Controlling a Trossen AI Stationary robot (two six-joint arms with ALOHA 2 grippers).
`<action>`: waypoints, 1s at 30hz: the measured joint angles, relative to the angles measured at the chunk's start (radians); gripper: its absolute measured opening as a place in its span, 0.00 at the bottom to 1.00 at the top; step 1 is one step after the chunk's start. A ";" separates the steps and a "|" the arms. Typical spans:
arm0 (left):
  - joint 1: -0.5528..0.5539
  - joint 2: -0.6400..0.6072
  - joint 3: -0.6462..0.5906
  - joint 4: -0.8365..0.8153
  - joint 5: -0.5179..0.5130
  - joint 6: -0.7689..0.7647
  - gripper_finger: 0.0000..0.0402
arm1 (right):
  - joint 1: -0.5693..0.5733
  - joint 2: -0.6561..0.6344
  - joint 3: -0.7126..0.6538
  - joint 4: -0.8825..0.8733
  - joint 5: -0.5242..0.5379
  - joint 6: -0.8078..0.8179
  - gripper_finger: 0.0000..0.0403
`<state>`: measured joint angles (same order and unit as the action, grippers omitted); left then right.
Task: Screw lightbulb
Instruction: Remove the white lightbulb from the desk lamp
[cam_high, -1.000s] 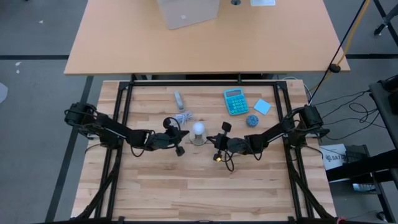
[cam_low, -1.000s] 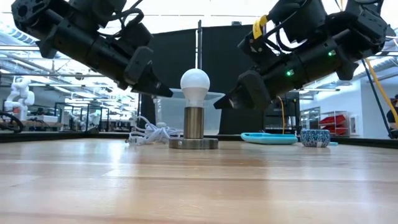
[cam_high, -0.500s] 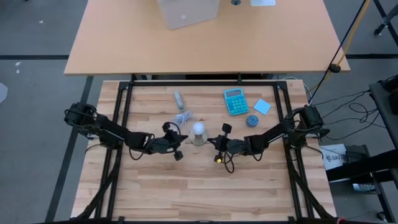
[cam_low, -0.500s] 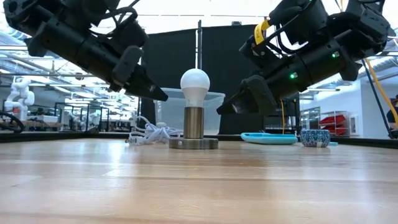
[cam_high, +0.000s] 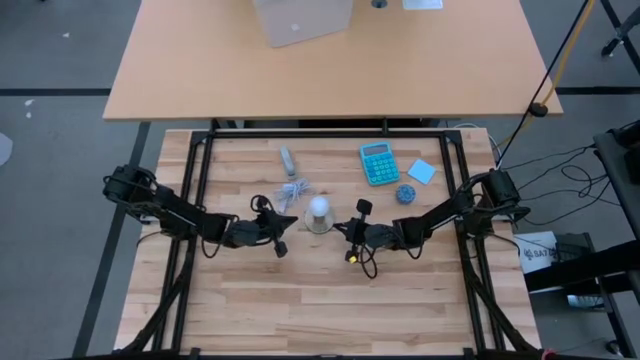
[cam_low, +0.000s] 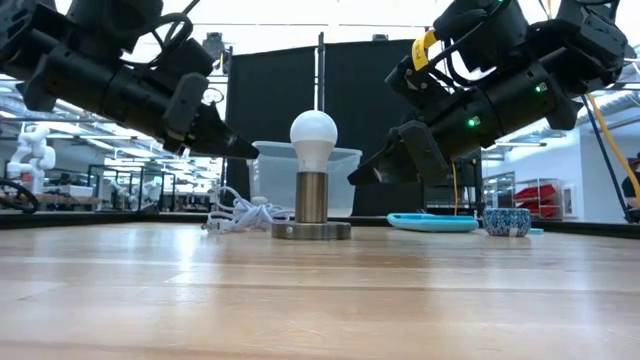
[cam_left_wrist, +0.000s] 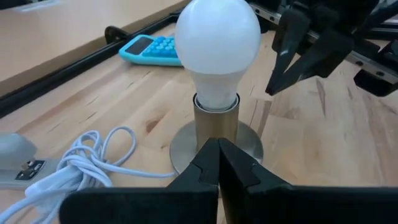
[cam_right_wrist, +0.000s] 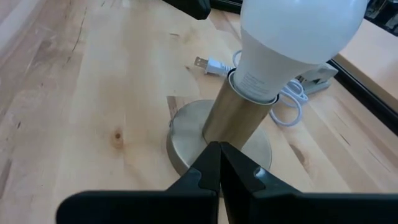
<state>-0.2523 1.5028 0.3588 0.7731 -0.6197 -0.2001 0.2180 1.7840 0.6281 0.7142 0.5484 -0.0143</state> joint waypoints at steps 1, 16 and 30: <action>0.000 0.000 0.000 0.000 0.000 0.001 0.00 | 0.000 0.000 0.000 0.000 0.000 -0.002 0.00; -0.006 -0.091 -0.057 0.014 0.000 0.030 0.00 | -0.002 0.000 -0.213 0.413 -0.027 -0.010 0.00; 0.087 -0.070 -0.062 0.032 0.134 -0.056 0.03 | -0.022 0.000 -0.159 0.526 -0.057 -0.005 0.04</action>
<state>-0.1658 1.4325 0.2970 0.8047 -0.4858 -0.2558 0.1963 1.7840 0.4691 1.2405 0.4911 -0.0192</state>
